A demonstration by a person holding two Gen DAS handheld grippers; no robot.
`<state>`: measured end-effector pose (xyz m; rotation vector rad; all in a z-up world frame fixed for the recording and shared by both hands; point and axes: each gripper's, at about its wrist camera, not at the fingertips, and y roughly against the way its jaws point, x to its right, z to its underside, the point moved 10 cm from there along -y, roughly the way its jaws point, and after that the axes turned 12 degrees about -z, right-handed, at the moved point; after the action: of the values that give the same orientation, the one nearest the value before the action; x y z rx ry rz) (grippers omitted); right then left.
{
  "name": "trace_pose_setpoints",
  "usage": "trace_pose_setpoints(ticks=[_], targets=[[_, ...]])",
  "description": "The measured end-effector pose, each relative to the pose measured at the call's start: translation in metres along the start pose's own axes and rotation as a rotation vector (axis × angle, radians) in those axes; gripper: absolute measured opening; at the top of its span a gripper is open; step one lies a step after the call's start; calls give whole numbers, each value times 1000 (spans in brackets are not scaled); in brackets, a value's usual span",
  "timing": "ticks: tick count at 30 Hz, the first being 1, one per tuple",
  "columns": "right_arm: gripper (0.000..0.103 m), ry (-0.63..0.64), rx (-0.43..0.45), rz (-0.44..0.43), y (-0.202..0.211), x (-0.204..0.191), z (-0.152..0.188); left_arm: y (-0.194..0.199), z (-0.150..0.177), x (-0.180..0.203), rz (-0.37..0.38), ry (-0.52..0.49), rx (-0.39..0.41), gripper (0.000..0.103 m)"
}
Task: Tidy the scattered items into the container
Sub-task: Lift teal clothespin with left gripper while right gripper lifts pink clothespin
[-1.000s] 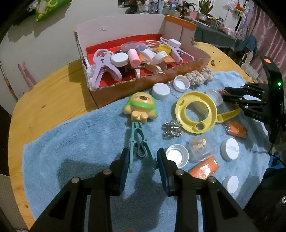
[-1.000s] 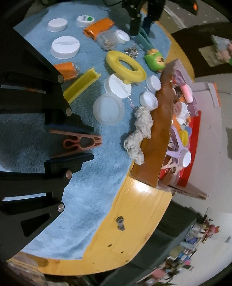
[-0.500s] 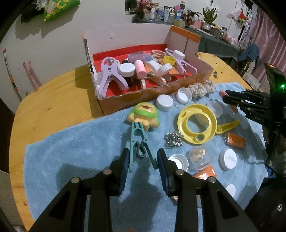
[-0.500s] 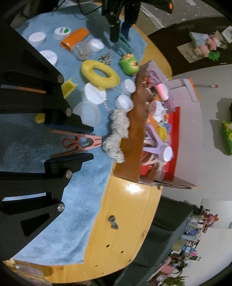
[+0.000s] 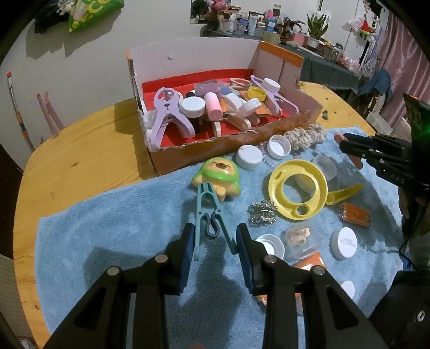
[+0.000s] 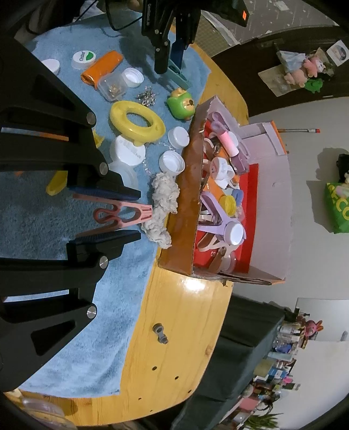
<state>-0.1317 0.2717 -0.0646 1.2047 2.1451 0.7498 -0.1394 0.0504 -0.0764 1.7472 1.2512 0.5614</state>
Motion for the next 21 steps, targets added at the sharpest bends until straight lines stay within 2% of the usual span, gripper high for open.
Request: trace_pose_setpoints(ticks=[21], targets=[[22, 24, 36, -22, 7, -13, -20, 19, -8, -8, -27, 14, 52, 34]])
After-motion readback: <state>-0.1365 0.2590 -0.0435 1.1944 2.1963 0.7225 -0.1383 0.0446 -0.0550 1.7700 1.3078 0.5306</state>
